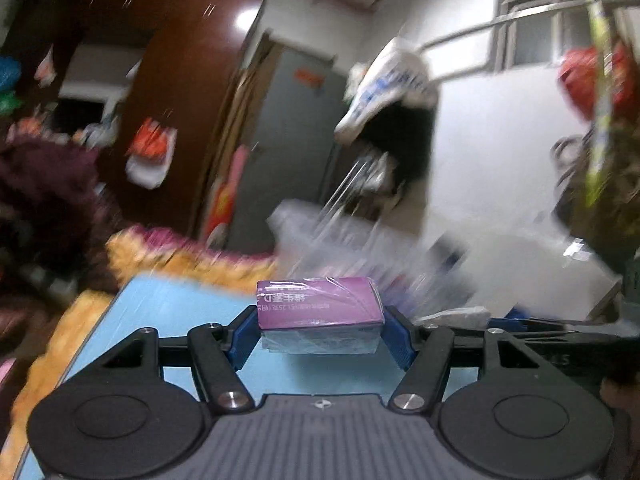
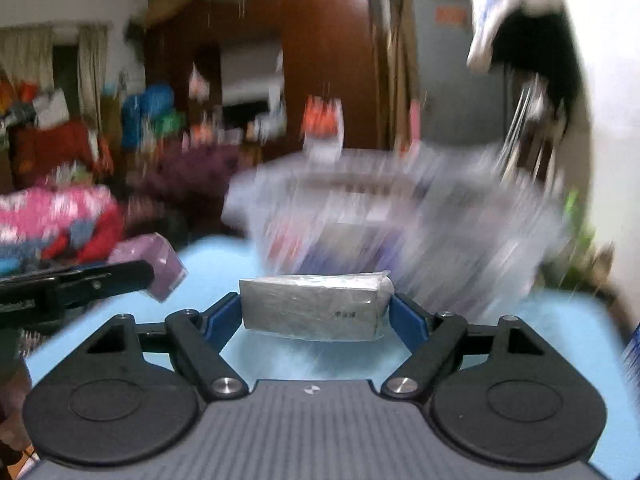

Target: Organize objects

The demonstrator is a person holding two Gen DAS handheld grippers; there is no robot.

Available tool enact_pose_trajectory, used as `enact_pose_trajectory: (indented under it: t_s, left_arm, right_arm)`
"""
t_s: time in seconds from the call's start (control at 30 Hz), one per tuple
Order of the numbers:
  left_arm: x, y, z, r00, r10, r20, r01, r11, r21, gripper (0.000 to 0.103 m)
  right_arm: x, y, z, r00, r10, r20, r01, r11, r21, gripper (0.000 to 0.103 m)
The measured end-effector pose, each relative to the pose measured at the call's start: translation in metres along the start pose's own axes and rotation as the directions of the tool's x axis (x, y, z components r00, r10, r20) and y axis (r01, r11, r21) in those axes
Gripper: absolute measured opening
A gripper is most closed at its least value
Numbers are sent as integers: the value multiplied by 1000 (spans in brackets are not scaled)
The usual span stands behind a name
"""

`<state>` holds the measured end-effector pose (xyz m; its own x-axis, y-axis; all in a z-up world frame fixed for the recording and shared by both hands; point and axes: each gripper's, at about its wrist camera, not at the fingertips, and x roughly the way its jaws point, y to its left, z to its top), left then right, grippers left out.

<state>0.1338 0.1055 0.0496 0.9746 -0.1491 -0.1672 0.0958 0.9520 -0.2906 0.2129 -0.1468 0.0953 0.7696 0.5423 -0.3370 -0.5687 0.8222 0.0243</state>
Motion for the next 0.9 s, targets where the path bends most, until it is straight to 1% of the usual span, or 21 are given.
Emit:
enact_pose_trajectory:
  t_s: [0.07,0.1,0.13,0.17,0.2,0.27,0.33,0.37,0.4,0.43,0.47,0.5,0.53,0.57,0.63,0.67,0.73,0.77,0.8,0.83,0.9]
  left_arm:
    - [13,-20,29,999,-40,19,40,999,13,68]
    - [26,-30,47,999,-51,10,51,999,18,68]
    - [40,-37,61,999,-47,1,47,999,19,68]
    - [52,-43,70,999,-36,-12,37,999,29,68]
    - [66,-48,80,999,-18,-31,19,999,40,68]
    - [93,-53,91,998,12,-66,-9,999,51,68]
    - [111,-52,93,996,10,-90,-6,999,44,70]
    - [118,-50,92,994,9,-105,-5,999,41,78]
    - [127,-49,89,991,12,-130,-7,999,39,83]
    - [136,-48,86,988,28,-151,-23,999,39,88]
    - [140,-47,81,986,49,-159,-42,998,52,88]
    - [144,-47,78,983,75,-169,-64,995,74,89]
    - [142,-46,75,980,93,-176,-80,994,81,89]
    - [136,-43,72,981,90,-172,-77,994,78,89]
    - [114,-39,68,989,68,-130,-58,995,80,89]
    - [100,-37,65,993,54,-106,-45,996,81,92]
    - [80,-36,60,997,23,-70,-18,997,70,96]
    - [71,-36,57,998,12,-57,-8,998,67,102]
    - [64,-37,53,999,3,-46,0,997,71,103]
    - [53,-38,48,1000,4,-30,-1,996,87,103]
    - [44,-44,42,999,35,-15,-33,991,128,103]
  right_arm:
    - [-15,-19,27,995,-22,99,20,1000,21,83]
    - [-14,-31,46,991,-34,129,30,999,32,83]
    - [-8,-40,62,989,-65,132,59,997,49,83]
    - [0,-49,77,987,-94,129,85,994,70,83]
    - [12,-56,92,987,-105,120,96,992,78,83]
    - [36,-65,109,990,-122,78,115,990,88,83]
    - [57,-67,114,989,-138,43,136,989,61,85]
    - [68,-67,115,989,-149,23,148,988,44,87]
    - [79,-63,115,988,-156,-15,156,987,24,95]
    - [83,-61,114,985,-171,-27,172,985,16,99]
    - [82,-60,111,982,-190,-19,191,982,14,101]
    - [76,-58,106,981,-192,-3,192,981,26,103]
    - [70,-57,102,985,-175,-3,175,984,43,103]
    - [64,-59,100,989,-147,-15,148,987,59,103]
    - [48,-56,93,995,-100,-18,101,993,55,103]
    - [37,-52,87,997,-83,4,83,996,30,103]
    - [21,-47,73,997,-73,15,73,997,-8,103]
    - [18,-48,69,998,-64,19,65,998,-14,103]
    - [11,-47,61,999,-46,26,47,999,-23,103]
    - [6,-45,56,999,-42,34,43,999,-26,103]
    - [-3,-45,42,997,-59,52,60,998,-20,103]
